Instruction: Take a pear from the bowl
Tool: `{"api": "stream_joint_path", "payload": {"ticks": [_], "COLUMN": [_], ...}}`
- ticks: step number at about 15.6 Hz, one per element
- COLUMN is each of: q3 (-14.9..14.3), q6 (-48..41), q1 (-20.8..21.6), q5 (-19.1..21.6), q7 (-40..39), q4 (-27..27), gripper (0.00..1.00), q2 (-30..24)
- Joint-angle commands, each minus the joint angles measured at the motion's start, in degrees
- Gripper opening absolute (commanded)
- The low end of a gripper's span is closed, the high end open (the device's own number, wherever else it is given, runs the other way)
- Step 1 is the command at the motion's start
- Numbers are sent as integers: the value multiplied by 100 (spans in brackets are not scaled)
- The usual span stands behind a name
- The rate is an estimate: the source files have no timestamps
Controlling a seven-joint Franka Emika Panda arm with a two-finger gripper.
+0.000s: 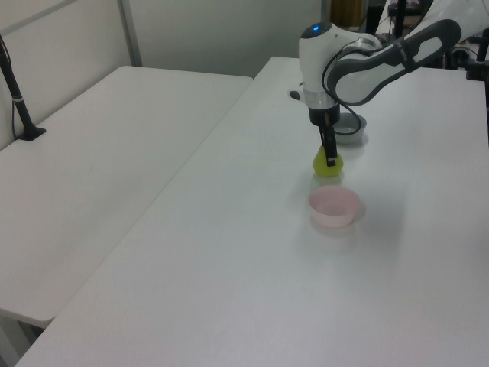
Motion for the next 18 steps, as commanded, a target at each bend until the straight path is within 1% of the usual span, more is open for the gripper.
{"api": "stream_joint_path", "payload": {"ticks": [1, 2, 4, 8, 11, 13, 18], "q3": [-163, -233, -260, -260, -190, -190, -190], "q6": [-47, -73, -265, -635, -1047, -1259, -1277], "q1": [66, 74, 31, -215, -452, -541, -576], "q5": [-77, -50, -41, 134, 161, 161, 170], "q7": [231, 310, 712, 2126, 2752, 2745, 2789], "q4": [-39, -39, -39, -21, -4, 5, 14], "gripper": [100, 100, 100, 100, 100, 100, 100], "q2": [-449, -564, -897, -1495, -1733, -1830, -1874]}}
